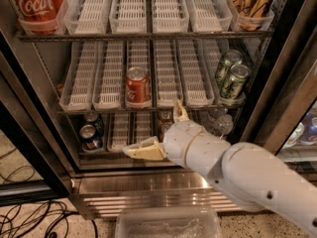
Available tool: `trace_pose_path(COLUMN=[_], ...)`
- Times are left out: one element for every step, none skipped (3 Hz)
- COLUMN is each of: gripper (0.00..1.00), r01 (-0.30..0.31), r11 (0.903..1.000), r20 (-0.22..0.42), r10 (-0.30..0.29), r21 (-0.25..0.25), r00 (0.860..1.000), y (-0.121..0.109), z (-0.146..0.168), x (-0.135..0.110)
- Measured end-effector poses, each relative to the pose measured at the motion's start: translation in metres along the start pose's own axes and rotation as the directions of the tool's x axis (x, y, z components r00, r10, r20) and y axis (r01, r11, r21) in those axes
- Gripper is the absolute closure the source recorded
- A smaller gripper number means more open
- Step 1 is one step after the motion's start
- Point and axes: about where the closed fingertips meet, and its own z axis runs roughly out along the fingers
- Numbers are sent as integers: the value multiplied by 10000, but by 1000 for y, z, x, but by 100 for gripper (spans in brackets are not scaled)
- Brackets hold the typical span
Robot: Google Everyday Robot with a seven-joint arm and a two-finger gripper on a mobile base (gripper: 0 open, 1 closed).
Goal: Pick coke can from middle shelf of fridge
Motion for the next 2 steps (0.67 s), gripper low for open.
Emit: trace_pose_path(gripper=[0, 0], r01=[-47, 168], r11=[9981, 9920], r20=[737, 1128], r10=[2, -310], r21=[616, 1247], r00=[9973, 9931], y=[1, 1], z=[17, 31], x=[-6, -13])
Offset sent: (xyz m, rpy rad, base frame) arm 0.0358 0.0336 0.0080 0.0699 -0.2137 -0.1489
